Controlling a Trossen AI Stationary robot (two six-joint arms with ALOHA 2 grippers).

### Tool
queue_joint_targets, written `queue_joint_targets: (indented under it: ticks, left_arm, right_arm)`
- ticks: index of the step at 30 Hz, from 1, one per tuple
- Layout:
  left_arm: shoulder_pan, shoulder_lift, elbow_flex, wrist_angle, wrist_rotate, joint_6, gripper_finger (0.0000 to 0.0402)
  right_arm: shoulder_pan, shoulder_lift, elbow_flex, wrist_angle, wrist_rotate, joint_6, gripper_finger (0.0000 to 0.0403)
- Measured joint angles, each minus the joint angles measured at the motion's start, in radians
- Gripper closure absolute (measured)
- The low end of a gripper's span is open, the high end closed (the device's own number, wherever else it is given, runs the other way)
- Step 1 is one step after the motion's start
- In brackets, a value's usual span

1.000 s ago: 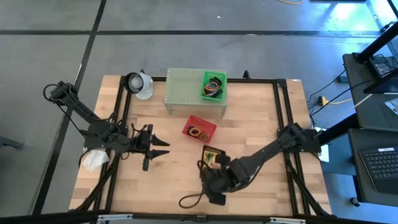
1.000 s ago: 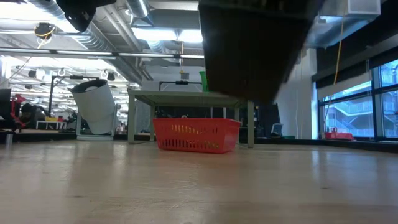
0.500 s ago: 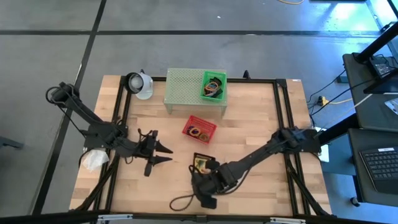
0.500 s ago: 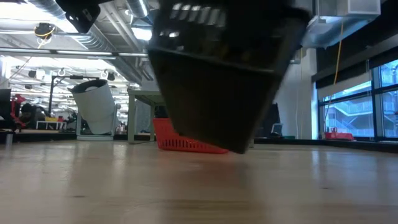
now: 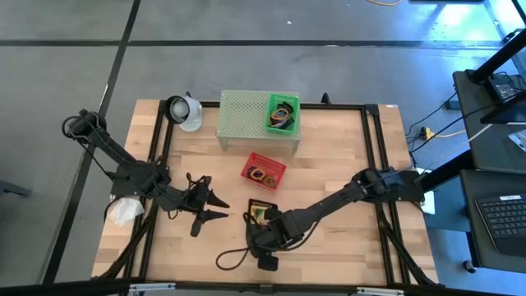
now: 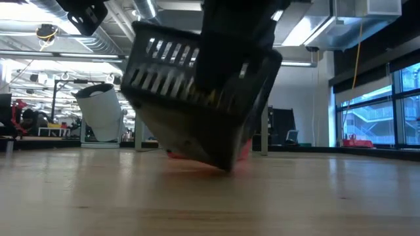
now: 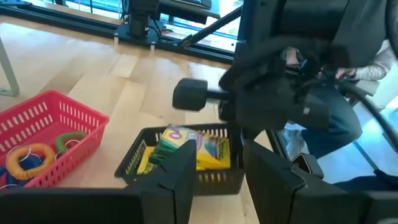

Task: Pick & Place Office Desk Supplies
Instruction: Put the black bin filled with crayon boxes on the shelf

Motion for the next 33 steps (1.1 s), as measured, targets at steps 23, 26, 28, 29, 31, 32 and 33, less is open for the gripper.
queue_joint_targets:
  ticks: [23, 26, 28, 29, 31, 32, 33]
  left_arm:
    - [0.000, 0.000, 0.000, 0.018, 0.177, -0.010, 0.0274]
    - [0.000, 0.006, 0.000, 0.068, 0.241, -0.042, 0.0274]
    - [0.005, 0.026, 0.001, 0.109, 0.276, -0.060, 0.0274]
    - [0.009, 0.040, 0.001, 0.136, 0.301, -0.065, 0.0274]
    - [0.019, 0.078, 0.018, 0.172, 0.348, -0.077, 0.0274]
    - [0.024, 0.104, 0.038, 0.172, 0.368, -0.078, 0.0274]
    - [0.027, 0.132, 0.063, 0.160, 0.382, -0.078, 0.0274]
  right_arm:
    - [-0.028, -0.003, 0.000, 0.039, -0.029, 0.041, 0.0268]
    - [-0.018, -0.046, 0.000, 0.029, 0.014, 0.051, 0.0265]
    - [-0.009, -0.079, 0.000, 0.015, 0.052, 0.056, 0.0265]
    - [-0.004, -0.096, 0.000, 0.007, 0.074, 0.056, 0.0267]
    - [0.009, -0.133, 0.000, -0.050, 0.123, 0.062, 0.0270]
    - [0.017, -0.153, 0.000, -0.083, 0.149, 0.076, 0.0272]
    - [0.025, -0.171, 0.000, -0.121, 0.180, 0.098, 0.0275]
